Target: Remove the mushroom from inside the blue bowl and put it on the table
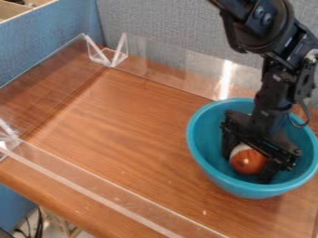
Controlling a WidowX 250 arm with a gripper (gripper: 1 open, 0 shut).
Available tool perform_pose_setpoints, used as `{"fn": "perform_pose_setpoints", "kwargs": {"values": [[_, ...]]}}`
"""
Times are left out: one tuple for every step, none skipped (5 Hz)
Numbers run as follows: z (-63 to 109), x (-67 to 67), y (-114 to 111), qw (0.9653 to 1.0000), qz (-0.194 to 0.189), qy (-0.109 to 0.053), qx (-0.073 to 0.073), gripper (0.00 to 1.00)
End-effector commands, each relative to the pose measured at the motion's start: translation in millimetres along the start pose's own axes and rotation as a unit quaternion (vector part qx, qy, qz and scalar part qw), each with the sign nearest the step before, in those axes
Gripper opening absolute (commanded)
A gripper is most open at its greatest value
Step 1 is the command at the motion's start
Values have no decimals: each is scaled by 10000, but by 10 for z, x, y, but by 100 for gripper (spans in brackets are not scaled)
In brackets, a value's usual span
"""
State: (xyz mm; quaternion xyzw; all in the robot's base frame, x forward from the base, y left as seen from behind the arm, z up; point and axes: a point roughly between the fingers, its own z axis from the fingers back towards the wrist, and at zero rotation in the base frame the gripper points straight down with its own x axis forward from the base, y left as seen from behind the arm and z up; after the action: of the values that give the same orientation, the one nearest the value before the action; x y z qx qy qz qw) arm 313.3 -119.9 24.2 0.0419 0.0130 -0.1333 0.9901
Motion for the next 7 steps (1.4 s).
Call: {"fn": "perform_pose_setpoints", "kwargs": {"values": [[-220,-18,175,9994,221,226,123,0],[-191,-21,183,9995,179,212,127,0],[-148,-26,191,9996,140,186,128,0],[-111,-31,198,9997,99,165,129,0],[-72,-36,205,9998,59,142,129,0],[-32,-42,212,9998,18,118,130,0],[11,-48,219,9999,-23,92,129,0]]}}
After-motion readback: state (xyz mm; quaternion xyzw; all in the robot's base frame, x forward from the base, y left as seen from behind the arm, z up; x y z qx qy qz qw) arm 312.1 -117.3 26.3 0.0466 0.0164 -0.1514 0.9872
